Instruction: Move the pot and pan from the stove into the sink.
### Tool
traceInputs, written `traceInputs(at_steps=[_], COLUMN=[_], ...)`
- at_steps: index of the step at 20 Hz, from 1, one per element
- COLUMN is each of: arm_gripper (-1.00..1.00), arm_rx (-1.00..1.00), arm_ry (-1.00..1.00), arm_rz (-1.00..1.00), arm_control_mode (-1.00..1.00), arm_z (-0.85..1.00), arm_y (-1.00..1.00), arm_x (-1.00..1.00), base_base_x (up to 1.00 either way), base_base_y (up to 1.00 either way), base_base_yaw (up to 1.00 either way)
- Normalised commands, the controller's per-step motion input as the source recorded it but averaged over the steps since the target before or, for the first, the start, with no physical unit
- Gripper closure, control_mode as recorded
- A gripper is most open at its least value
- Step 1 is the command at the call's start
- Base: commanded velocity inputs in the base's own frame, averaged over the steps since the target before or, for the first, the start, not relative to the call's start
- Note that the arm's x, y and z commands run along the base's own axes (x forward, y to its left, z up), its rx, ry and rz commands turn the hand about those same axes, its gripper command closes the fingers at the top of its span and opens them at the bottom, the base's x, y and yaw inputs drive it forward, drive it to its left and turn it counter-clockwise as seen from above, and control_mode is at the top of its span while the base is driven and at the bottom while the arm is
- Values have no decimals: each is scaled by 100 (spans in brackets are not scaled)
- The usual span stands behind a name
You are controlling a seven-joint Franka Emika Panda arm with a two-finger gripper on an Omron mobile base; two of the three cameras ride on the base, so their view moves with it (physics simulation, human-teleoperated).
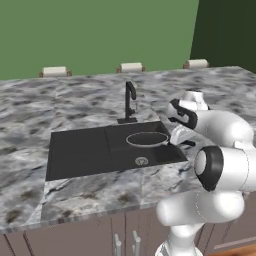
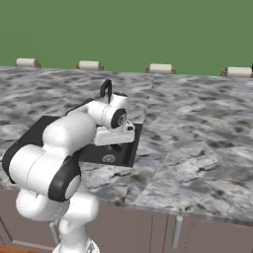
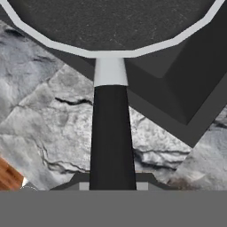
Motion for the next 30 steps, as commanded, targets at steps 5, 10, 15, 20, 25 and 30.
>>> traceInputs(at_steps=[5,10,15,20,25,30], arm_gripper=[100,100,100,100,100,100], arm_rx=[-4,-1,-3,-4,-5,-3], arm_ry=[0,0,-14,-14,-13,-4], arm_rz=[-1,0,2,4,3,4], arm_control_mode=[-100,-100,-100,-100,-100,-100], arm_z=[-29,-6,-26,-38,-37,-33], arm_y=[17,4,1,6,7,2], arm_x=[57,10,9,14,24,22], base_base_x=[0,0,0,0,0,0], base_base_y=[0,0,0,0,0,0], base_base_yaw=[0,0,0,0,0,0])
